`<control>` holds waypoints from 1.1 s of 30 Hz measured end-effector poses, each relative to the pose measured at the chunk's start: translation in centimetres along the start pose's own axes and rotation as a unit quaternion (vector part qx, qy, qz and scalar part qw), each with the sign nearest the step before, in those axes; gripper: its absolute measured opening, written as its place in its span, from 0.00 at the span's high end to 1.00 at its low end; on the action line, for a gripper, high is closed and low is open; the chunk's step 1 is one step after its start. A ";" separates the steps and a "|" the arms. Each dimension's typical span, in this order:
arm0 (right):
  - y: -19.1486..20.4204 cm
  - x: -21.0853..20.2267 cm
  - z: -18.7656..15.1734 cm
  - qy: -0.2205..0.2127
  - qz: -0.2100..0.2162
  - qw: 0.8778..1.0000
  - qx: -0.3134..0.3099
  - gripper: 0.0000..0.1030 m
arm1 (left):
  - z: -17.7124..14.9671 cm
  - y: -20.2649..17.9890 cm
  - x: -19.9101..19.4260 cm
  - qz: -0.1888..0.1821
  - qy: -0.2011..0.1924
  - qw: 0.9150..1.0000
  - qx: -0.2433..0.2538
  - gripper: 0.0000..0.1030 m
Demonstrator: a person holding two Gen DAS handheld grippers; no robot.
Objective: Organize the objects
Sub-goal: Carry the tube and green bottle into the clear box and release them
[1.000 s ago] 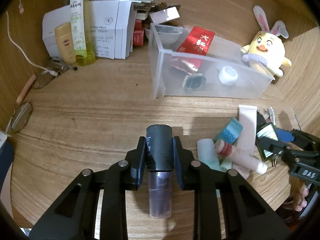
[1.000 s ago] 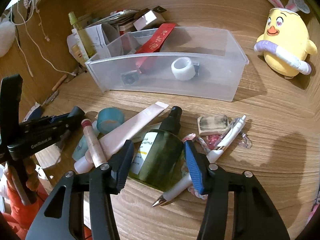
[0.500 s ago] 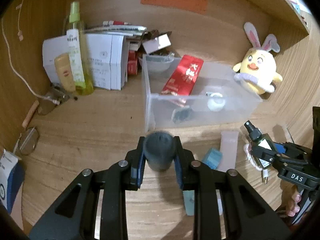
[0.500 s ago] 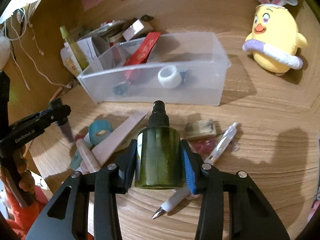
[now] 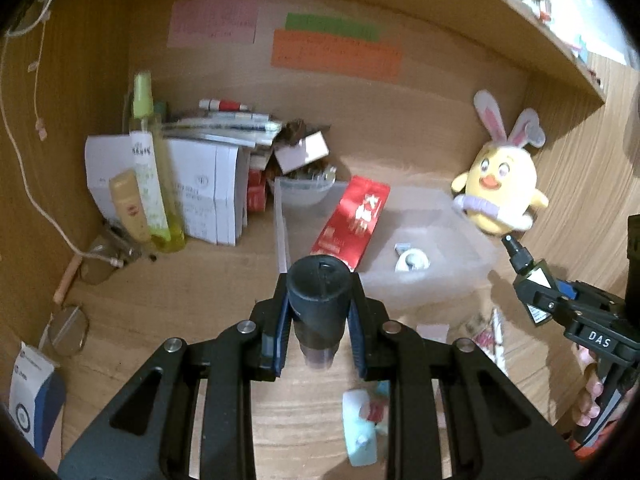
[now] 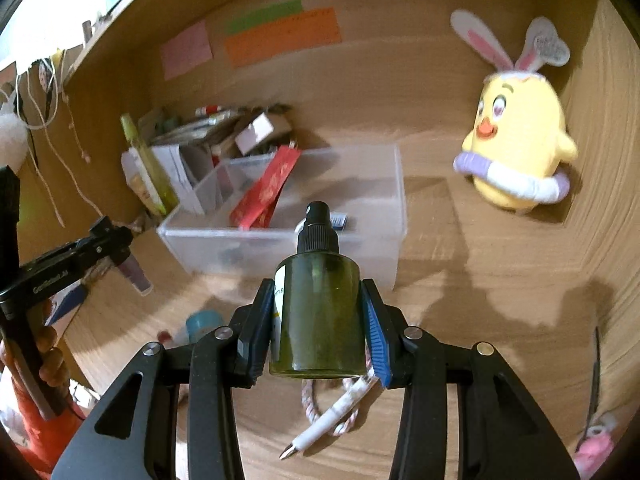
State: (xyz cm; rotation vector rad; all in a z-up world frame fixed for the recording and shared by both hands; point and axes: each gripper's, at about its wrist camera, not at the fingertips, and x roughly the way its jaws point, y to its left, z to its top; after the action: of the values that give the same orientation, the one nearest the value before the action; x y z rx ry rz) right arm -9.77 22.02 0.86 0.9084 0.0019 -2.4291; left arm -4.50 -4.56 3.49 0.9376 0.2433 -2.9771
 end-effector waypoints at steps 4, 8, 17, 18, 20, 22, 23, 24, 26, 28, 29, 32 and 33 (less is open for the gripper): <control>-0.3 -0.2 1.3 -0.017 -0.007 1.000 -0.001 0.63 | 1.3 -0.2 -0.4 -0.008 -0.015 1.000 0.000 0.75; -0.6 -0.3 2.4 -0.028 -0.010 1.000 -0.003 0.63 | 2.7 -0.6 -0.6 -0.009 -0.032 0.999 0.003 0.75; -0.6 0.4 5.3 -0.052 -0.016 0.998 -0.015 0.63 | 5.1 -1.2 0.5 -0.003 -0.049 0.999 0.013 0.75; -0.6 0.6 5.6 -0.054 -0.015 0.998 -0.017 0.63 | 5.3 -1.2 0.8 -0.001 -0.048 0.999 0.012 0.75; -0.3 1.1 6.2 -0.055 -0.016 0.998 -0.023 0.63 | 5.7 -1.2 1.5 0.002 -0.047 0.999 0.013 0.75; -0.1 1.6 6.7 -0.056 -0.019 0.998 -0.028 0.63 | 6.0 -1.2 2.4 0.004 -0.040 0.999 0.013 0.75; 0.0 1.9 7.0 -0.056 -0.021 0.998 -0.030 0.63 | 6.1 -1.1 3.0 0.005 -0.035 0.999 0.012 0.75; 0.0 2.2 7.3 -0.054 -0.022 0.998 -0.031 0.63 | 6.1 -1.1 3.4 0.006 -0.031 0.999 0.013 0.75; 0.1 3.1 7.7 -0.048 -0.021 0.998 -0.033 0.63 | 6.0 -1.0 4.5 0.006 -0.019 1.000 0.011 0.75; 0.2 4.2 8.0 -0.038 -0.024 0.998 -0.036 0.63 | 5.8 -0.9 5.6 0.008 -0.007 1.000 0.010 0.75; 0.2 4.6 8.0 -0.034 -0.027 0.998 -0.037 0.63 | 5.8 -0.9 6.2 0.007 -0.001 1.000 0.010 0.75; 0.0 6.6 7.9 -0.012 -0.031 0.999 -0.039 0.63 | 5.5 -0.8 7.7 0.013 0.017 1.000 0.014 0.75; -0.1 7.3 7.8 -0.004 -0.032 0.999 -0.039 0.63 | 5.3 -0.8 8.2 0.015 0.024 0.999 0.015 0.75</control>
State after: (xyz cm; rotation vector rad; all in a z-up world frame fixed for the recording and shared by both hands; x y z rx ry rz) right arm -19.13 17.09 2.45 0.8777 0.1232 -2.4736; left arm -14.29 -4.28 3.25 1.0064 0.1833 -2.9422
